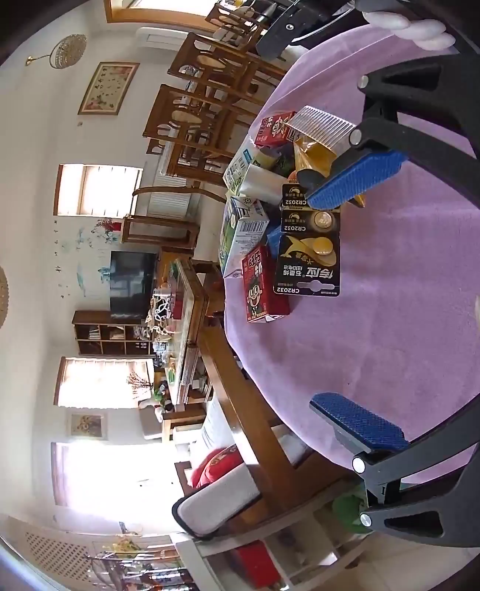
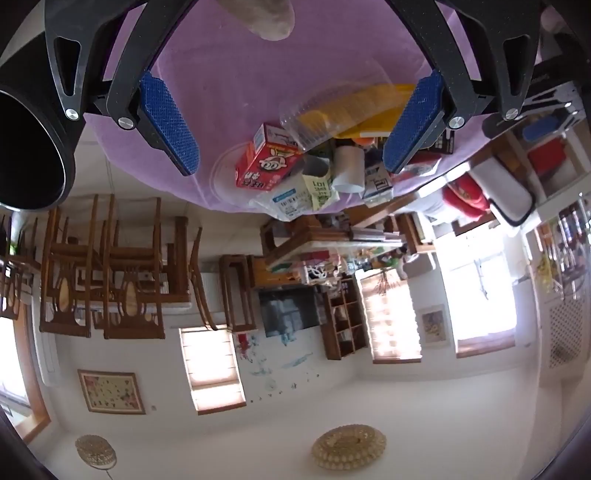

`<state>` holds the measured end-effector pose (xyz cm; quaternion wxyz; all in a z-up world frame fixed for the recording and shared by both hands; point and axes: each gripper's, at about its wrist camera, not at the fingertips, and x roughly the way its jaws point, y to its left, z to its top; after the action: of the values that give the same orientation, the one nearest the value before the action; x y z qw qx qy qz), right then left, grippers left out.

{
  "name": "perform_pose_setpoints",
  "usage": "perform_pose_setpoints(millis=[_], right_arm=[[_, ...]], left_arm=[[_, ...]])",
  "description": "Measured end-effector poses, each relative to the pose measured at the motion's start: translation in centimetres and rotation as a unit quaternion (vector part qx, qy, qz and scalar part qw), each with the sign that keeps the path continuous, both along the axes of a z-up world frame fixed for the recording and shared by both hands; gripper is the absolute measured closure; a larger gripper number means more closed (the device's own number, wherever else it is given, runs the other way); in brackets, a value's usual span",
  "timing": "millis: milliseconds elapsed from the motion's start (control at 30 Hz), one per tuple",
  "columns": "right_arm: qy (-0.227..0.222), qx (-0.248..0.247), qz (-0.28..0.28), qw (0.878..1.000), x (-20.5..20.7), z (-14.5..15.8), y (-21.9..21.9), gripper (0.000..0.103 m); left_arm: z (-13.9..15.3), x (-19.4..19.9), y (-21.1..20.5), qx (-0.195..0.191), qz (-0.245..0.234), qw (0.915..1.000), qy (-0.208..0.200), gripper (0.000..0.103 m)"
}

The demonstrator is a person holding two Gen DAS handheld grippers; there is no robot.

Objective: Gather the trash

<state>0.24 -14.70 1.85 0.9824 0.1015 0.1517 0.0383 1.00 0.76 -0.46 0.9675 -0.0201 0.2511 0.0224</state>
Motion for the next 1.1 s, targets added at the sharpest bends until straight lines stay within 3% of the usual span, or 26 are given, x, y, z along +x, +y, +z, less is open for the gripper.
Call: perform_pose_setpoints(millis=[1100], right_arm=[[0.021, 0.025, -0.002, 0.999, 0.79, -0.55, -0.84, 0.005]], left_arm=[[0.07, -0.23, 0.05, 0.000, 0.006, 1.0000, -0.005, 0.005]])
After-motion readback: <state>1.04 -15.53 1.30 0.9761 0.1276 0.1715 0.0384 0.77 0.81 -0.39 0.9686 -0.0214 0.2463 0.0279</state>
